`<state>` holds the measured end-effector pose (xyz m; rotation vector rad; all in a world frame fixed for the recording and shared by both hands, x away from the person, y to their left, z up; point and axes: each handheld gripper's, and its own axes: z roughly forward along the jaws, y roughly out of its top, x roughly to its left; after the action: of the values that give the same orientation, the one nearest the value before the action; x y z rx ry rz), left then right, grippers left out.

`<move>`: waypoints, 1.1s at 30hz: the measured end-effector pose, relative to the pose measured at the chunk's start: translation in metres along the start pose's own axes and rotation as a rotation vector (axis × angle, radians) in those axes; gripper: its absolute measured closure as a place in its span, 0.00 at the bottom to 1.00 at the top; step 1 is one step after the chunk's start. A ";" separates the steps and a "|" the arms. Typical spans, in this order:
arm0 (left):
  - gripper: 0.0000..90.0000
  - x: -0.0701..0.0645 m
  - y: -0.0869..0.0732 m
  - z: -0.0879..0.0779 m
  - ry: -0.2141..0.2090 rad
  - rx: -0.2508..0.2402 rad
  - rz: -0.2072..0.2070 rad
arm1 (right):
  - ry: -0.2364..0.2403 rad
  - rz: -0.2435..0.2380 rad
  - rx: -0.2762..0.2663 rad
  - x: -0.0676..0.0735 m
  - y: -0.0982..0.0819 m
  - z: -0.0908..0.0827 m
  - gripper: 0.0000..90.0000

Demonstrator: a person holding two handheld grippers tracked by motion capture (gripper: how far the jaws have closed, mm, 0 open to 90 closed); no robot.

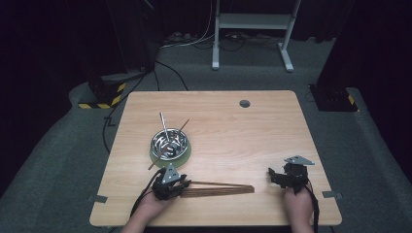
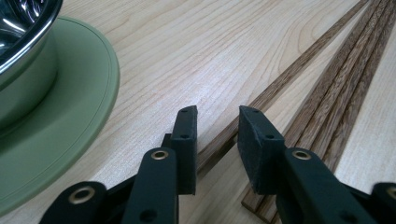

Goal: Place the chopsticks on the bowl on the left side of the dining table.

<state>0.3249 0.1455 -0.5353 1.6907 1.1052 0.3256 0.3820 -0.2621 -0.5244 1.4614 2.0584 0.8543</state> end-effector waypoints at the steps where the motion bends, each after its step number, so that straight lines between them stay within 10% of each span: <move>1: 0.77 0.000 0.000 0.000 0.000 0.000 0.000 | 0.000 0.000 0.000 0.000 0.000 0.000 0.16; 18: 0.90 0.010 -0.002 -0.015 0.017 0.000 0.027 | 0.003 -0.009 0.000 0.000 0.000 0.000 0.16; 25: 0.74 0.005 -0.001 -0.004 0.035 -0.016 0.008 | 0.002 -0.004 0.000 0.000 0.000 0.000 0.16; 33: 0.92 0.001 -0.003 -0.005 0.017 -0.009 0.039 | 0.003 0.001 0.001 0.000 0.000 0.000 0.16</move>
<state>0.3202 0.1497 -0.5363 1.7056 1.0831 0.3697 0.3820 -0.2619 -0.5242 1.4624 2.0613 0.8559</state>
